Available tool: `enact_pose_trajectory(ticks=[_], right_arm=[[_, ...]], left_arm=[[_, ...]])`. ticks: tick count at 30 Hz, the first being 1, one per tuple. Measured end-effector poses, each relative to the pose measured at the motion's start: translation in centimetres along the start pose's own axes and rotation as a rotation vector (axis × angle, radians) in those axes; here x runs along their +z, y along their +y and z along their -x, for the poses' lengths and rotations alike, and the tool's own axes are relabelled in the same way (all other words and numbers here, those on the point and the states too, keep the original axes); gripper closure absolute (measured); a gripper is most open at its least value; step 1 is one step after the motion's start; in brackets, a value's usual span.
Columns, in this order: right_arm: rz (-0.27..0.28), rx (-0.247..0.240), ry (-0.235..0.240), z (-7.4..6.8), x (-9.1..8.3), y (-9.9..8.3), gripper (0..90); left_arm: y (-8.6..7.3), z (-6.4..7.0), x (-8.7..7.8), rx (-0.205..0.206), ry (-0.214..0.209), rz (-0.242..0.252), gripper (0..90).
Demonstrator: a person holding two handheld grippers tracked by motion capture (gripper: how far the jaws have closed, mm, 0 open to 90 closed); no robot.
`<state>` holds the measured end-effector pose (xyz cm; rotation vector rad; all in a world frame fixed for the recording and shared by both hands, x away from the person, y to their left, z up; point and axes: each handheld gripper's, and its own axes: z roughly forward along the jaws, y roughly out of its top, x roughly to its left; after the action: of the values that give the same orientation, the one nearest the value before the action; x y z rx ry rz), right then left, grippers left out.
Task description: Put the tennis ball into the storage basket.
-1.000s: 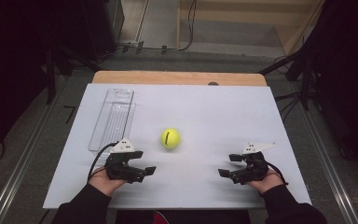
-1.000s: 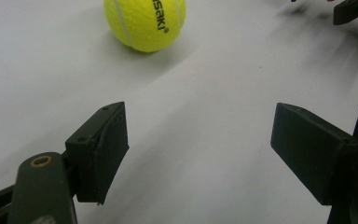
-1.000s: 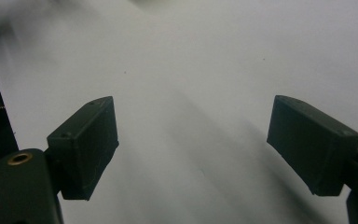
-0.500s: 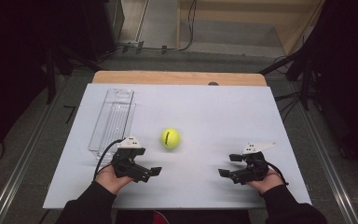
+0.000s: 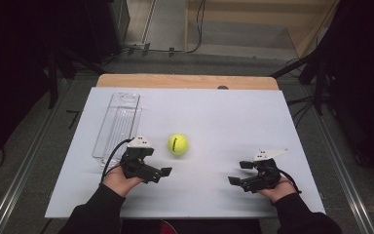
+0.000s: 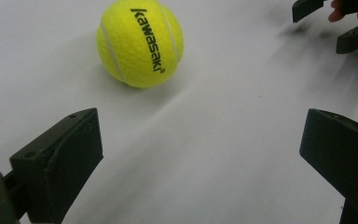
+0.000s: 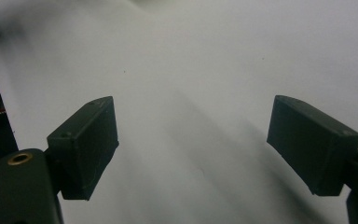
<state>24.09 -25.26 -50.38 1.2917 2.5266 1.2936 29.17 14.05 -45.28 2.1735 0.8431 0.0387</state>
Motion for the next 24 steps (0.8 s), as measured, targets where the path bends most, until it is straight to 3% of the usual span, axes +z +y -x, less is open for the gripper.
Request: enact_pose_trajectory(ticks=[24], right_arm=[[0.003, -0.003, 0.002, 0.0, 0.0, 0.0, 14.3]], left_arm=[[3.6, -0.4, 0.8, 0.004, 0.006, -0.016, 1.0]])
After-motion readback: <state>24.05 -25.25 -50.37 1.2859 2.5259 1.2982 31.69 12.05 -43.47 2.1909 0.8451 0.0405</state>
